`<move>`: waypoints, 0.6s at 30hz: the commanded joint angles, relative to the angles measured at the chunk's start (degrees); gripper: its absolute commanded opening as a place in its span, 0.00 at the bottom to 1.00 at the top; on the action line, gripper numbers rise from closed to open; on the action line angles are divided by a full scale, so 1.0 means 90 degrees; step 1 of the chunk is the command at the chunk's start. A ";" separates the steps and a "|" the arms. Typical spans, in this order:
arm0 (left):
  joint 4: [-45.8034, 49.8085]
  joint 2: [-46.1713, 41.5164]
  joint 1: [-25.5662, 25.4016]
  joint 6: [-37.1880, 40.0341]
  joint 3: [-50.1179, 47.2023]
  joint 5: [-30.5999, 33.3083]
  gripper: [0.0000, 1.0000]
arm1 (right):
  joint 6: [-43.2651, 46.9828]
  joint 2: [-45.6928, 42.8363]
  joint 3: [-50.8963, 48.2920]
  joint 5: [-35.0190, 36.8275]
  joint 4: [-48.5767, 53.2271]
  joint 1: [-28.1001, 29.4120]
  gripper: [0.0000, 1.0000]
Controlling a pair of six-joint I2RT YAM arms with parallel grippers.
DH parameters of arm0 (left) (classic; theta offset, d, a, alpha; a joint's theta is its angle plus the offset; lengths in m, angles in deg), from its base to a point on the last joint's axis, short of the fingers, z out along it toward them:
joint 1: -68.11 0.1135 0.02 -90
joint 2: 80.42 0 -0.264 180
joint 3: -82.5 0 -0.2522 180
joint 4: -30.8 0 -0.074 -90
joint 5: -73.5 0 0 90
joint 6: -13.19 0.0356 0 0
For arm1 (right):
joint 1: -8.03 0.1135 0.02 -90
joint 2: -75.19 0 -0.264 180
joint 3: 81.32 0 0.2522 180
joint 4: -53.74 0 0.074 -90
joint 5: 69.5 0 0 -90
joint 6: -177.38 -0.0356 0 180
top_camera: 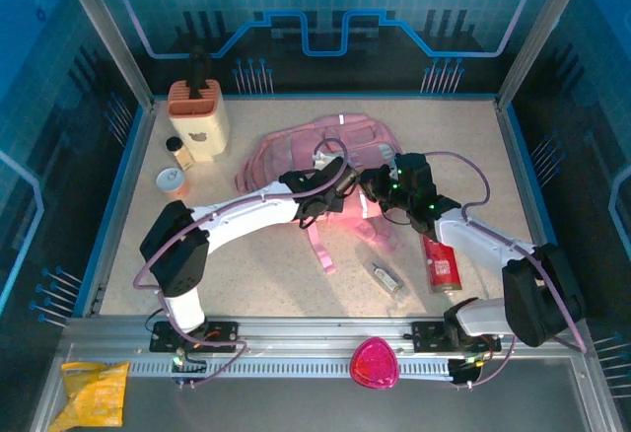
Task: Pack the student bag
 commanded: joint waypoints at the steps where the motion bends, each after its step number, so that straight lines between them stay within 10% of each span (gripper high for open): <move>1: -0.0065 0.0166 0.0088 0.0029 0.0248 -0.0063 0.26 | 0.0126 -0.0235 0.0136 0.0009 -0.0525 0.0043 0.00; 18: 0.0110 -0.0224 0.0160 0.0019 0.0023 -0.0051 0.01 | 0.0258 -0.0225 0.0115 0.0065 -0.0458 -0.0018 0.00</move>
